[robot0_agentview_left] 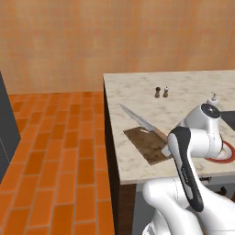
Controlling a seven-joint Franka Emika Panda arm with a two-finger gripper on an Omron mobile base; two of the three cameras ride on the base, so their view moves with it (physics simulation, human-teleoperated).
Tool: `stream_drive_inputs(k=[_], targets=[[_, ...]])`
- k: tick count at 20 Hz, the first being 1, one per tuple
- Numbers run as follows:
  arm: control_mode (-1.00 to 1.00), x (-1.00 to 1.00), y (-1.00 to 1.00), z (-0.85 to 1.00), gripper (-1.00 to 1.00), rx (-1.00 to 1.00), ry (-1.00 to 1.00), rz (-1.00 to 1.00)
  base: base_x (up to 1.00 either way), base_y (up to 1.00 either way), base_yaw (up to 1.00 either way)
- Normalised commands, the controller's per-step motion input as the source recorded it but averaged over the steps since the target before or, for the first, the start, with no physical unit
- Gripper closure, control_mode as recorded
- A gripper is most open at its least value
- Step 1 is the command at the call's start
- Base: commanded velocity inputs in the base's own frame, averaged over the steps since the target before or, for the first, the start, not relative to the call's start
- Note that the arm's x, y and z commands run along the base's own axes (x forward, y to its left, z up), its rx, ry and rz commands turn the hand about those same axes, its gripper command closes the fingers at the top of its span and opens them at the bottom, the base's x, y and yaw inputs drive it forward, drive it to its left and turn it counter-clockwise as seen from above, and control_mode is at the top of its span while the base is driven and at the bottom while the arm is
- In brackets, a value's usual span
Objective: Pick up the knife from the drawer and place it on the cutting board. Then place the meat from the plate to the cutting board.
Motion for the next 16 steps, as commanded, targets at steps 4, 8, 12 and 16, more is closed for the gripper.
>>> stream_drive_inputs(k=[4, 8, 12, 16], targets=[[-1.0, 0.73, -0.01, -0.09, 1.0, 0.0, 0.01, -0.28, 0.0, 0.0, 0.0], [-1.0, 0.88, -0.05, -0.13, 1.0, 0.01, 0.09, -0.33, 0.0, 0.0, 0.0], [-1.0, 0.8, -0.06, -0.31, 1.0, 0.16, 0.24, -0.4, 0.0, 0.0, 0.0], [-1.0, 0.39, -0.05, -0.59, 1.0, 0.15, 0.31, -0.32, 0.0, 0.0, 0.0]])
